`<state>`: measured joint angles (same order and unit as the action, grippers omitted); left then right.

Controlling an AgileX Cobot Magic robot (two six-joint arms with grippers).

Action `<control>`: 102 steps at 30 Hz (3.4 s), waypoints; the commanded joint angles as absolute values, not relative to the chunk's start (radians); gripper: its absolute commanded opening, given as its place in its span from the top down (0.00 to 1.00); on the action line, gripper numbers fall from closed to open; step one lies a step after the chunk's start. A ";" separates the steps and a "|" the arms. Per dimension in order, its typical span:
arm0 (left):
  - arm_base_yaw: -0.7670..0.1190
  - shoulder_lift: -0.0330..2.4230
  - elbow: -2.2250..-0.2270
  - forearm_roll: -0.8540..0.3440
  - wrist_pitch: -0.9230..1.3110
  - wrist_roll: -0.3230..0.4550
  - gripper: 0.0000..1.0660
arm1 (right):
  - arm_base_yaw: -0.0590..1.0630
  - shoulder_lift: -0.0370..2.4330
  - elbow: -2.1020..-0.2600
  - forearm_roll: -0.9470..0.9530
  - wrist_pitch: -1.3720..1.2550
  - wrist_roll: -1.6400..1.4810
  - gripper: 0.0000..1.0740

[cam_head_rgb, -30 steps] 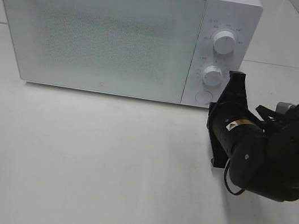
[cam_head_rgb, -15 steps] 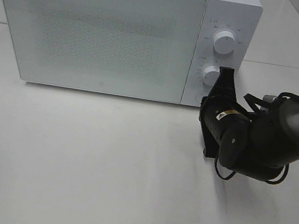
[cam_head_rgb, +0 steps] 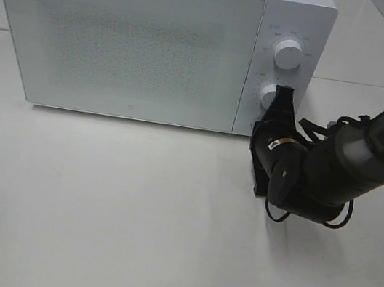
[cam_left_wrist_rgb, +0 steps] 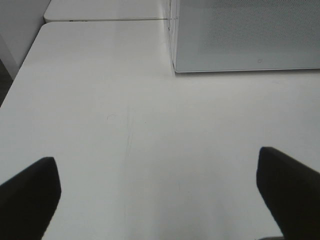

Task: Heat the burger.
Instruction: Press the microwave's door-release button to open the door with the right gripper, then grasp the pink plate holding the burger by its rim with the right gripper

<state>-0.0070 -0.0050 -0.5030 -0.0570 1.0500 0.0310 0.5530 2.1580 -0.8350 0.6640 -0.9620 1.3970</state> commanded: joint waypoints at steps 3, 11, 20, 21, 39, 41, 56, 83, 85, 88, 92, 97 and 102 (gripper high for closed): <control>-0.006 -0.025 -0.499 -0.063 1.036 0.024 0.06 | 0.542 2.168 -0.853 0.659 -1.041 1.382 1.00; -0.006 -0.025 -0.499 -0.063 1.036 0.024 0.06 | 0.527 2.172 -0.865 0.662 -1.066 1.379 1.00; -0.006 -0.025 -0.499 -0.063 1.036 0.024 0.06 | 0.516 2.189 -0.928 0.660 -1.093 1.372 1.00; -0.006 -0.025 -0.499 -0.063 1.036 0.024 0.06 | 0.515 2.200 -0.949 0.660 -1.097 1.368 1.00; -0.006 -0.025 -0.499 -0.063 1.036 0.024 0.06 | 0.510 2.212 -0.991 0.661 -1.068 1.318 1.00; -0.006 -0.025 -0.499 -0.063 1.036 0.024 0.06 | 0.510 2.202 -0.990 0.661 -1.047 1.318 1.00; -0.006 -0.025 -0.499 -0.063 1.036 0.024 0.06 | 0.518 2.112 -0.895 0.656 -0.978 1.320 1.00; -0.006 -0.025 -0.499 -0.063 1.036 0.024 0.06 | 0.515 1.770 -0.720 0.656 -0.370 0.821 1.00; -0.006 -0.025 -0.499 -0.063 1.036 0.024 0.06 | 0.515 1.743 -0.720 0.666 -0.310 0.714 1.00; -0.006 -0.025 -0.499 -0.063 1.036 0.024 0.06 | 0.515 1.716 -0.722 0.663 -0.233 0.589 0.99; -0.006 -0.025 -0.499 -0.063 1.036 0.024 0.06 | 0.492 1.696 -0.733 0.661 -0.130 0.474 0.99; -0.006 -0.025 -0.499 -0.063 1.036 0.024 0.06 | 0.427 1.684 -0.802 0.626 0.113 0.234 0.99; -0.006 -0.025 -0.499 -0.063 1.036 0.024 0.06 | 0.412 1.684 -0.880 0.508 0.290 0.130 0.99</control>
